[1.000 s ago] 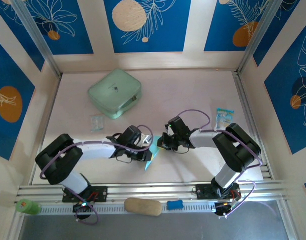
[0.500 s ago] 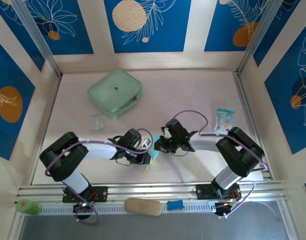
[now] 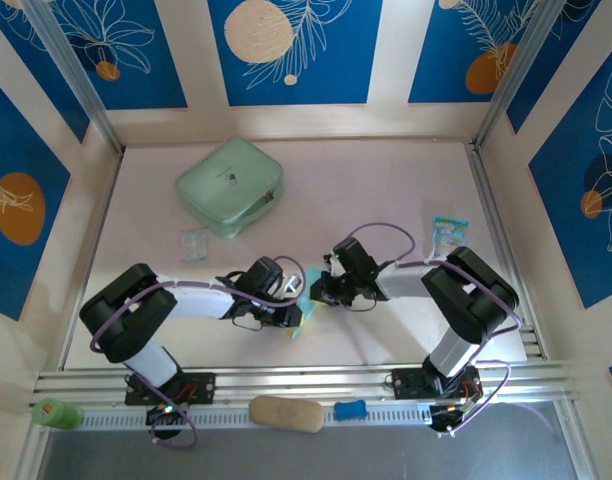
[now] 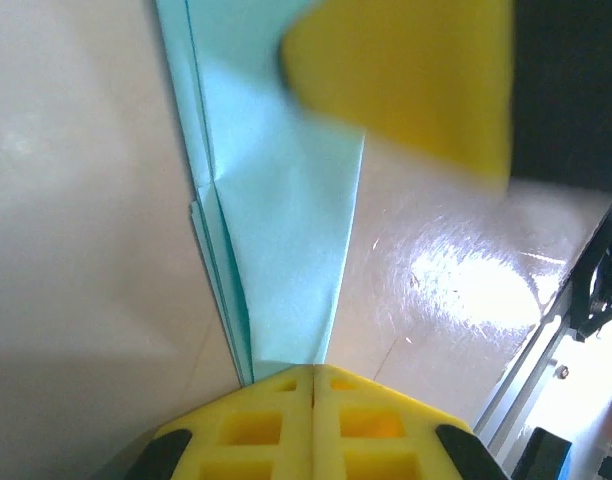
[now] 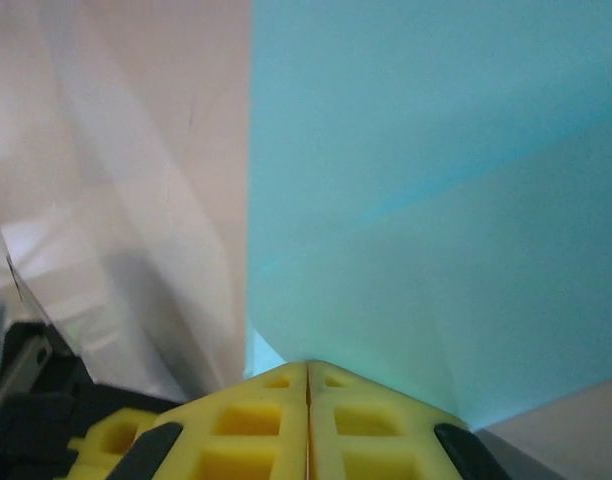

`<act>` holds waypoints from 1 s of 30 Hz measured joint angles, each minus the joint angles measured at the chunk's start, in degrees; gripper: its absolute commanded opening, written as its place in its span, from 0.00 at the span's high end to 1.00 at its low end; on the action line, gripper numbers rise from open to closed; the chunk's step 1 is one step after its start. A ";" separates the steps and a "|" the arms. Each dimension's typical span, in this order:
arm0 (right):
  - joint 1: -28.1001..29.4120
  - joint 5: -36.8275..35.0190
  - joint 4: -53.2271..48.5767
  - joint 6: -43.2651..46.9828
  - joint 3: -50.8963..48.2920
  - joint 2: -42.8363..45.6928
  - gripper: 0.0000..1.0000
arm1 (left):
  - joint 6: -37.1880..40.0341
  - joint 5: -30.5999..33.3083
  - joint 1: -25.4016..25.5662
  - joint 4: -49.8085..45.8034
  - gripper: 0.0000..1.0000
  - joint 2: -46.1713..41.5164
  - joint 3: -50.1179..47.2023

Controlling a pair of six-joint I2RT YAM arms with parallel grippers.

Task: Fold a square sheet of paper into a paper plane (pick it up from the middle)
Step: Fold the wing for the fifth time at the center of the table.

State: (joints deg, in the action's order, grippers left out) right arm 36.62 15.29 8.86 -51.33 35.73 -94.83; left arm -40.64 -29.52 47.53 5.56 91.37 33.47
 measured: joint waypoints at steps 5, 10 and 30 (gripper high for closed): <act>-5.35 0.42 0.81 1.64 0.00 -0.28 0.92 | 0.00 -0.04 -0.02 0.07 1.00 0.11 0.00; -9.60 1.90 2.73 1.88 0.00 -1.16 0.91 | -0.02 -0.04 -0.02 0.15 1.00 0.11 0.00; -8.55 -3.65 -3.58 1.53 -2.01 16.44 0.84 | -0.04 0.55 0.00 -0.31 1.00 -0.52 -0.02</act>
State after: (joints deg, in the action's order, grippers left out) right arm 28.08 11.64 5.28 -49.80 33.71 -78.39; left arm -40.69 -28.97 47.53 5.26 90.85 33.45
